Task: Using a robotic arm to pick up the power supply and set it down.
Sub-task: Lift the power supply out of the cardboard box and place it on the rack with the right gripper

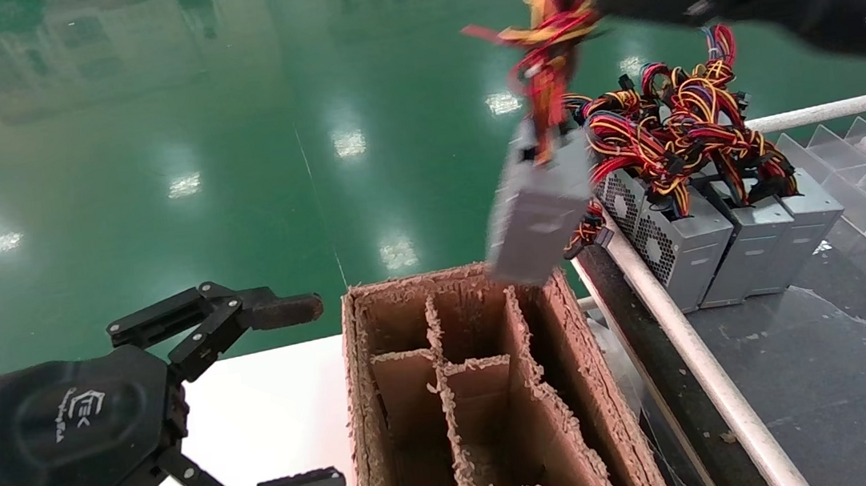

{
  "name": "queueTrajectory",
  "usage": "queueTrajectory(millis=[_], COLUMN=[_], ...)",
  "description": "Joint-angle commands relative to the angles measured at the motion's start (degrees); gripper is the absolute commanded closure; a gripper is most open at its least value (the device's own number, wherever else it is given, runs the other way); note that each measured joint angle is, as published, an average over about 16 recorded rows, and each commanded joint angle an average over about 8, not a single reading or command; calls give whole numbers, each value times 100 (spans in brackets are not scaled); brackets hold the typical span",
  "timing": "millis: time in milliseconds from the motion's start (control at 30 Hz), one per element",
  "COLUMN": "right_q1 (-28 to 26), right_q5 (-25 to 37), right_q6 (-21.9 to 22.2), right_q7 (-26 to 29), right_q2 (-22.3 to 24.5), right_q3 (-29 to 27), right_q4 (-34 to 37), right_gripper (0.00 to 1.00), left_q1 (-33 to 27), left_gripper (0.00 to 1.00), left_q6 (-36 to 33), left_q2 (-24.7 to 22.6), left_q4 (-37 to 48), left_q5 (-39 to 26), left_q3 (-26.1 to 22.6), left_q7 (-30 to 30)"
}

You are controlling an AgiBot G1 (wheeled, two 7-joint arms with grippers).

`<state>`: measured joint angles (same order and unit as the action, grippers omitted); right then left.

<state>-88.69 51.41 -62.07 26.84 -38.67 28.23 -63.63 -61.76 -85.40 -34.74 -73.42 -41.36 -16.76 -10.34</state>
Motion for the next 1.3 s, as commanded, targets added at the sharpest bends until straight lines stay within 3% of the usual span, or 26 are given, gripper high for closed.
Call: queueTrajectory(millis=[33, 300, 700, 967, 1300], right_q1=[-57, 248, 1496, 2206, 2766], right_q5=[28, -312, -1126, -1640, -2032], right_q6=[4, -102, 11, 97, 77], right_q7=[176, 507, 311, -170, -809], right_q2=[245, 1505, 3001, 3462, 3516], right_q3=[-29, -379, -644, -508, -247], right_q4=[-197, -540, -584, -247, -165], right_gripper=[100, 100, 100, 100, 100], left_q1=[0, -1, -2, -2, -3], left_gripper=[0, 0, 0, 0, 0], left_q6=[0, 1, 3, 4, 6], left_q2=[0, 1, 3, 4, 5], left_q4=[0, 0, 0, 0, 0], left_q5=[0, 2, 5, 7, 9], left_q3=[-1, -3, -7, -10, -13], left_q7=[0, 2, 4, 5, 6])
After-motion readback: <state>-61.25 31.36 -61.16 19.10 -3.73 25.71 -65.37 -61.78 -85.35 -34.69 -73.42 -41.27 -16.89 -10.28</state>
